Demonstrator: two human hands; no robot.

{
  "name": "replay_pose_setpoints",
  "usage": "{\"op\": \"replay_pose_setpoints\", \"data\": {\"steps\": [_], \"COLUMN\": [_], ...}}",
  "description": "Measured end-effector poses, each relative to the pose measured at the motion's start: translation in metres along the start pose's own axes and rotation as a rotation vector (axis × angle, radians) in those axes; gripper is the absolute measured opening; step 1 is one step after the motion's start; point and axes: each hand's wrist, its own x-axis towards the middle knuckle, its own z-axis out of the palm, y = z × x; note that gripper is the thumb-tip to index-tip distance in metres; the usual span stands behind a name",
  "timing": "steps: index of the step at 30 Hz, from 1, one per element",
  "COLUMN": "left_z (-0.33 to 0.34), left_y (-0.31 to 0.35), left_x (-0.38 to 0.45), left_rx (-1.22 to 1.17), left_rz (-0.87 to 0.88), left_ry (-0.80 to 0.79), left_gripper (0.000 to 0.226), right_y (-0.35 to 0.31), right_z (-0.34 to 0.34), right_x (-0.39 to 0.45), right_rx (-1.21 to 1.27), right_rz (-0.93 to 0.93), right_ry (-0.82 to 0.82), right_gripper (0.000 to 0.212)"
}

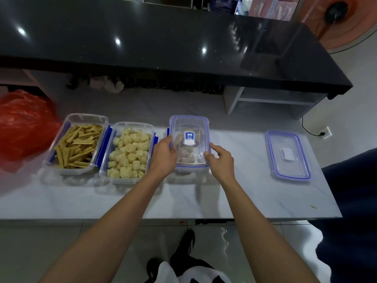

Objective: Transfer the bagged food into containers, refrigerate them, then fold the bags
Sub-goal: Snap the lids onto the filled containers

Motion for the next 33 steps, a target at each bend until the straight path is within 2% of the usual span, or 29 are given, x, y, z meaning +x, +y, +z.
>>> {"op": "replay_pose_setpoints", "data": {"steps": [3, 6, 9, 13, 16, 18, 19, 21, 22, 30, 33], "left_z": [0.004, 0.010, 0.016, 0.020, 0.022, 0.022, 0.023, 0.027, 0.028, 0.041, 0.043], "left_y": [0.001, 0.001, 0.007, 0.006, 0.007, 0.010, 0.013, 0.016, 0.017, 0.027, 0.034], "left_x": [0.001, 0.007, 0.010, 0.019, 0.021, 0.022, 0.022, 0.023, 0.022, 0.025, 0.028], "left_rx": [-0.162, -0.345, -0.479, -0.484, -0.470, -0.476, -0.482, -0.415, -0.364, 0.064, 0.179], "left_rz": [-0.127, -0.177, -0.251, -0.377, -0.416, -0.406, -0.380, -0.313, -0.286, -0.073, 0.009], "left_ry": [0.031, 0.050, 0.050, 0.037, 0.039, 0.060, 0.062, 0.064, 0.064, 0.076, 0.046], "left_gripper": [0.046, 0.047, 0.051, 0.063, 0.069, 0.063, 0.050, 0.022, 0.018, 0.028, 0.028], "right_y": [0.010, 0.018, 0.017, 0.016, 0.015, 0.014, 0.015, 0.016, 0.017, 0.019, 0.022], "right_z": [-0.002, -0.009, -0.014, -0.016, -0.019, -0.019, -0.018, -0.017, -0.017, -0.028, -0.041], "right_x": [0.008, 0.016, 0.022, 0.026, 0.028, 0.027, 0.027, 0.026, 0.026, 0.039, 0.045], "right_rx": [0.082, 0.301, 0.461, 0.461, 0.355, 0.296, 0.264, 0.175, 0.148, -0.081, -0.114], "right_rz": [0.102, 0.291, 0.393, 0.391, 0.224, 0.136, 0.108, 0.039, 0.009, -0.088, -0.077], "right_ry": [-0.021, -0.069, -0.133, -0.115, -0.055, -0.029, -0.019, -0.014, -0.015, -0.007, -0.064], "right_gripper": [0.058, 0.082, 0.086, 0.072, 0.034, 0.023, 0.025, 0.028, 0.028, 0.021, 0.029]}}
